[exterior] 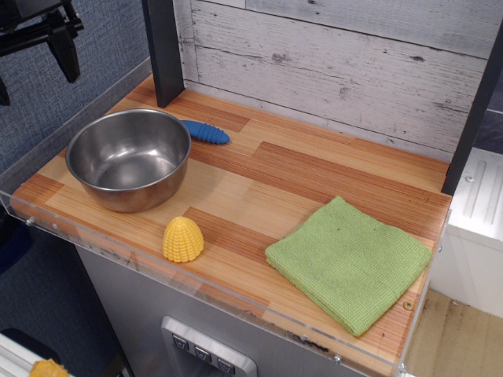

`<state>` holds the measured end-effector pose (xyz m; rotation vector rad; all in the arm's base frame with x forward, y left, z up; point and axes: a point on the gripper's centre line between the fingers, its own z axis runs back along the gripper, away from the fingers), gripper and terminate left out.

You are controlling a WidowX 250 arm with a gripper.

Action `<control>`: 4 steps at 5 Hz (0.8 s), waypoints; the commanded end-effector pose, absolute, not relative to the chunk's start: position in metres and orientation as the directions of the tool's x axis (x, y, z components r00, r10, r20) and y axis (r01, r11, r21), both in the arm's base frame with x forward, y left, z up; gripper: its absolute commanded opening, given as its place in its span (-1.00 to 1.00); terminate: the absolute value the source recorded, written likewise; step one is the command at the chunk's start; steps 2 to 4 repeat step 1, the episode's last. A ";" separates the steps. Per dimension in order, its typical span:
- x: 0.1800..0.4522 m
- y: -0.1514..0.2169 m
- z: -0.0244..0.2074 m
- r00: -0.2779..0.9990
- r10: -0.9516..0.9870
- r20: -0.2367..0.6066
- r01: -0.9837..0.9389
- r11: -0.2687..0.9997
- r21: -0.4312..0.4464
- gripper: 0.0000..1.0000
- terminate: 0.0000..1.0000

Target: Move vessel diagonally from top to bottom towards left side

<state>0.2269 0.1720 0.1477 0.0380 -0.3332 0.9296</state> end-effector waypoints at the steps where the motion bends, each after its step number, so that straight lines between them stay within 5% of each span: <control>1: 0.224 0.173 0.165 0.532 0.771 0.349 -0.789 0.601 -0.125 1.00 1.00; 4: 0.224 0.173 0.165 0.532 0.771 0.349 -0.789 0.601 -0.125 1.00 1.00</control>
